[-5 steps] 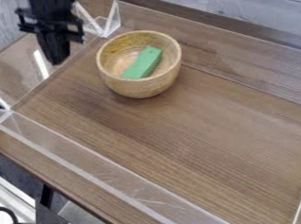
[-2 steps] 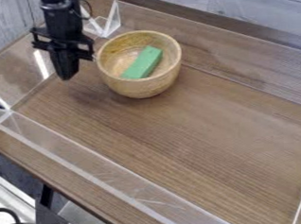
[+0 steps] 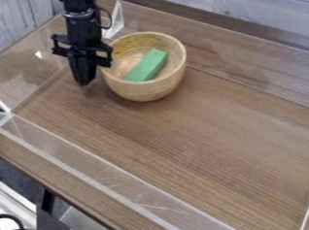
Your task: Put the green block in the brown bowl
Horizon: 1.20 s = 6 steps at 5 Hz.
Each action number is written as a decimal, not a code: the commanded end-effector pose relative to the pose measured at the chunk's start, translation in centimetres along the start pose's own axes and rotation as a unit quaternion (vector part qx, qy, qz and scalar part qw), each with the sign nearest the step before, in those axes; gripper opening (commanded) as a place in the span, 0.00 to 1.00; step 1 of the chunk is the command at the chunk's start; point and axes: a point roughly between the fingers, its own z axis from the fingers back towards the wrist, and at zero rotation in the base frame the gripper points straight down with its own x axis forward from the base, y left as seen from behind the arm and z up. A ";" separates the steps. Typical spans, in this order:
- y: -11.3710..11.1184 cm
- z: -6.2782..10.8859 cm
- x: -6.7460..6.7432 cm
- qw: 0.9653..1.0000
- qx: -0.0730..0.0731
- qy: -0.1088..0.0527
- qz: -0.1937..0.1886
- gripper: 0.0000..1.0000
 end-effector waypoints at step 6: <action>-0.8 -0.4 1.9 1.000 0.014 -0.001 -0.008 0.00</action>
